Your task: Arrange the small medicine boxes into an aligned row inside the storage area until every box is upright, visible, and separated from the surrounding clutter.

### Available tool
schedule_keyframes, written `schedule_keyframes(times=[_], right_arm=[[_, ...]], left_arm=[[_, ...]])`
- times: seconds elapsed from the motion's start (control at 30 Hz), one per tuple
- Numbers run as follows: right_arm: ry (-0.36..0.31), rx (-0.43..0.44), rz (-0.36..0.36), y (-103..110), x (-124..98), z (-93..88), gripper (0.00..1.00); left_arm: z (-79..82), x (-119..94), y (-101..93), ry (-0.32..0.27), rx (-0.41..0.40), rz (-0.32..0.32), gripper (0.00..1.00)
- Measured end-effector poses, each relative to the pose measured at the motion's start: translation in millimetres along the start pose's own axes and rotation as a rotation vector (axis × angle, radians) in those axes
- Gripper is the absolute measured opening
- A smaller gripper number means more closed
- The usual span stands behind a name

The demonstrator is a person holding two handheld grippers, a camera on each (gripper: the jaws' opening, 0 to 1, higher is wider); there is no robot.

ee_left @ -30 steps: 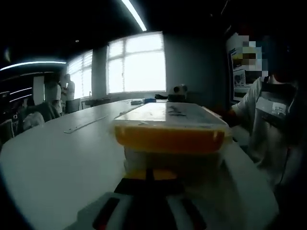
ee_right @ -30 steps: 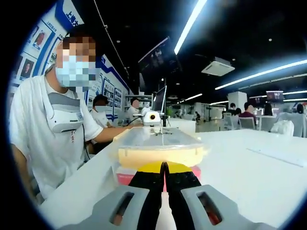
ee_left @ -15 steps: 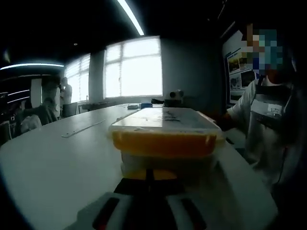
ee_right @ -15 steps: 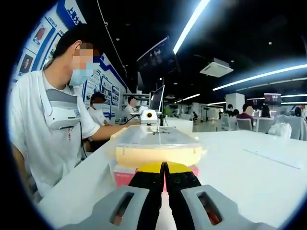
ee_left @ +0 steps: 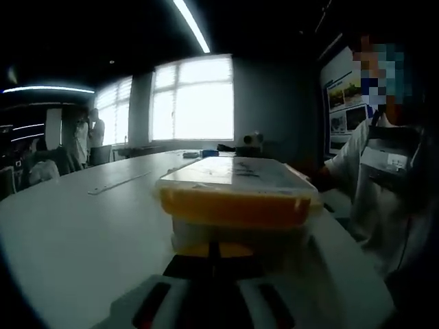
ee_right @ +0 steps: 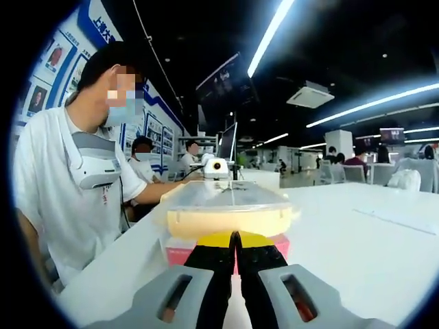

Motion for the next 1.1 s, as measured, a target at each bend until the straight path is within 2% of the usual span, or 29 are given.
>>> schedule_keyframes(times=[0.37,0.47,1.1], right_arm=[[-0.001,0.024,0.020,7.4,1.8,-1.5,0.00],[0.015,-0.001,0.015,9.7,2.2,-1.1,0.00],[-0.001,0.033,0.018,6.4,1.1,-1.9,0.00]], left_arm=[[0.2,1.3,-2.0,-0.003,-0.013,0.000,0.00],[0.1,1.2,-1.7,-0.002,-0.013,0.001,0.00],[-0.4,-0.4,0.4,-0.005,-0.026,0.005,0.00]])
Point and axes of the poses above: the point that each gripper's makers call its tool centre point, and the gripper's own axes: x roughly forward along the fingers, y roughly to its left, z roughly out of its top, the point moved 2 cm from there along -x, roughly backward along the fingers, and after that the axes turned 6 degrees about x, right-handed, at the moved point
